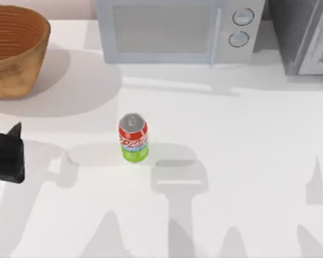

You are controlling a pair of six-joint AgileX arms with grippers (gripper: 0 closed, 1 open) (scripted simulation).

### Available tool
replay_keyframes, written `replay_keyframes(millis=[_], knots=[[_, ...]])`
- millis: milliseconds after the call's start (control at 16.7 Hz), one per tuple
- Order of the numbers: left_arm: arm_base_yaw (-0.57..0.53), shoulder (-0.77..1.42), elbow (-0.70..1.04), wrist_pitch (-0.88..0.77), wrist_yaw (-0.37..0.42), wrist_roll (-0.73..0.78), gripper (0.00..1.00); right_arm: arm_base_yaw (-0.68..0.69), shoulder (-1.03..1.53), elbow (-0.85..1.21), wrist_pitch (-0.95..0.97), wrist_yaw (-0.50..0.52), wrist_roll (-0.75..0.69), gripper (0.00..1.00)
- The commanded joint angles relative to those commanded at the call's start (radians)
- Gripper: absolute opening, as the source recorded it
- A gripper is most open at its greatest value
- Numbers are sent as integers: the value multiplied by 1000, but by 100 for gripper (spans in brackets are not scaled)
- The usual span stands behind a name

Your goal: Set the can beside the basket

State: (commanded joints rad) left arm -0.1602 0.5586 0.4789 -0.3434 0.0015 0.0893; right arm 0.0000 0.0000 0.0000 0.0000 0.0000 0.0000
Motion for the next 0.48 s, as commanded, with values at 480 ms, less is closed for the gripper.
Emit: replay_keyframes(millis=[480], knots=[[-191, 732, 663, -442, -1, 86, 100, 0, 0, 0, 0, 0, 0, 100]])
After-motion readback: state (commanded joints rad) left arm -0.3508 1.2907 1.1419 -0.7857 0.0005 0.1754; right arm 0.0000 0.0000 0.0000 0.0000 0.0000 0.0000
